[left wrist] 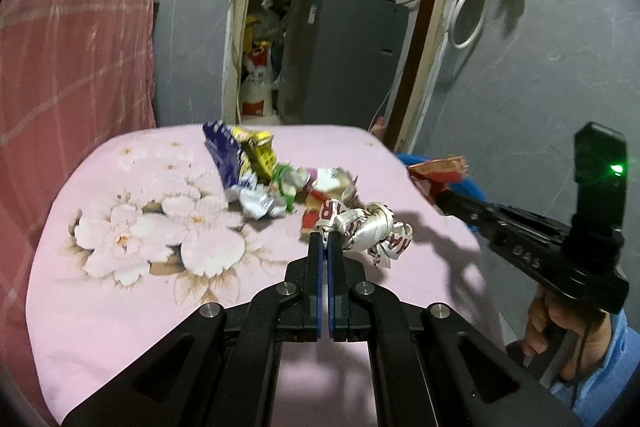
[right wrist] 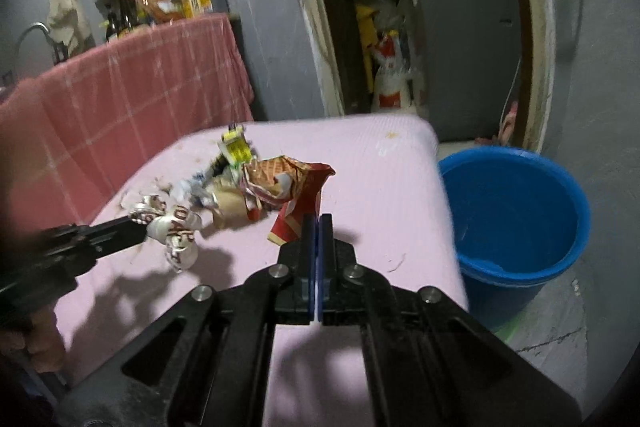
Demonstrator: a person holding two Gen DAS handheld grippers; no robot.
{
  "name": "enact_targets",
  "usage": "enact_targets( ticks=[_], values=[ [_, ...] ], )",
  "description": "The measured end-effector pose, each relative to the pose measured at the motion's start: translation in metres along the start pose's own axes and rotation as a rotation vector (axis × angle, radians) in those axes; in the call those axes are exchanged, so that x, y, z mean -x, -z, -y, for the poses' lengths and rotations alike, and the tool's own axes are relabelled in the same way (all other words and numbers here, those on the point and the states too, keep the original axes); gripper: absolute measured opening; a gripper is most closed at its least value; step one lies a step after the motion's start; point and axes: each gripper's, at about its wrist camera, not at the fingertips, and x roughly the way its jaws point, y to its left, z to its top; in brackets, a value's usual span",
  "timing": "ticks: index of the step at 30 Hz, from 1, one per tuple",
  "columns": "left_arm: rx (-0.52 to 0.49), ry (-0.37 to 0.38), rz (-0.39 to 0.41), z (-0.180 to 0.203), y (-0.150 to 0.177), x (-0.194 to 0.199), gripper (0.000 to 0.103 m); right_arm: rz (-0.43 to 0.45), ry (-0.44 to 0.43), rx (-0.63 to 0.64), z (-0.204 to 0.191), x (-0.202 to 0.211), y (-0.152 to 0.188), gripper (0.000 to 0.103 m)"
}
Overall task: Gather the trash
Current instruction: 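Carry both wrappers over the blue basin and open both tools to drop them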
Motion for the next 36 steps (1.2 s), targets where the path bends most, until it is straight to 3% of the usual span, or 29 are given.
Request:
enact_targets(
  ticks=[14, 19, 24, 29, 36],
  values=[
    [-0.081, 0.069, 0.266, 0.067, -0.072, -0.006, 0.0, 0.329, 0.154, 0.018, 0.032, 0.09, -0.054, 0.001],
    [-0.103, 0.121, 0.323, 0.099, -0.101, -0.031, 0.0, 0.385, 0.228, 0.006, 0.062, 0.096, -0.069, 0.001],
    [-0.109, 0.167, 0.261, 0.125, -0.125, -0.076, 0.0, 0.369, 0.288, -0.031, 0.1, 0.085, -0.069, 0.001],
    [-0.112, 0.182, 0.138, 0.145, -0.132, -0.125, 0.0, 0.275, 0.312, -0.118, 0.145, 0.059, -0.056, 0.001],
    [-0.104, 0.079, -0.085, 0.157, -0.121, -0.195, 0.0, 0.136, 0.304, -0.24, 0.185, 0.019, -0.032, 0.001]
  ],
)
